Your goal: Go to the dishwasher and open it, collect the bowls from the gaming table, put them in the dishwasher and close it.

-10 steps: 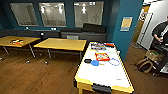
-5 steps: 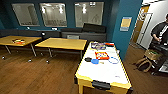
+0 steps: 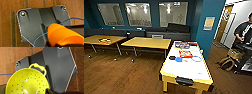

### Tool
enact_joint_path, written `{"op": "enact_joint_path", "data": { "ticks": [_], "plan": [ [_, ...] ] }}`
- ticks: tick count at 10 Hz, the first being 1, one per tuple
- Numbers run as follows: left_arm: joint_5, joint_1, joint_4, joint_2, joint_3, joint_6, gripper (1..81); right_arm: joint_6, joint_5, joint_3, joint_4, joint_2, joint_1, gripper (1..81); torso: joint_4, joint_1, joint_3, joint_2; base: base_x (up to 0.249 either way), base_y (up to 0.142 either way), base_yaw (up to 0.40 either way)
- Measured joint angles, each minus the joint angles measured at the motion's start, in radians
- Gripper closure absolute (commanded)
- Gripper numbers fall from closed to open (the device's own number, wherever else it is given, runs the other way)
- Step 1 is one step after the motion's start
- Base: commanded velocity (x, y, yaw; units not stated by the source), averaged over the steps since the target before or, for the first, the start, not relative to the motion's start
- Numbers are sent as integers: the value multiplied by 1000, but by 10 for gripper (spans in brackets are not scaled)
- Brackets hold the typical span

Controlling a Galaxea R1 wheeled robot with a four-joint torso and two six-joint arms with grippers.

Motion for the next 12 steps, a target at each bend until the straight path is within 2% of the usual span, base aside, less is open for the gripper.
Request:
{"op": "enact_joint_path", "data": {
  "ticks": [4, 7, 10, 12],
  "plan": [
    [-5, 8, 2, 37, -42, 0, 811, -9, 0, -22, -4, 16, -1, 811, 0, 0, 0, 0, -126, 0, 0],
    [-12, 12, 2, 62, -142, 0, 811, -9, 0, -24, -4, 16, -6, 811, 0, 0, 0, 0, -130, 0, 0],
    [-80, 15, 2, 88, -206, 0, 811, -12, 1, -24, -5, 16, -6, 811, 0, 0, 0, 0, -130, 0, 0],
    [-131, 28, 1, 70, -207, 0, 811, -17, 1, -26, -5, 5, -9, 811, 0, -1, 0, 0, -130, 0, 0]
  ]
}}
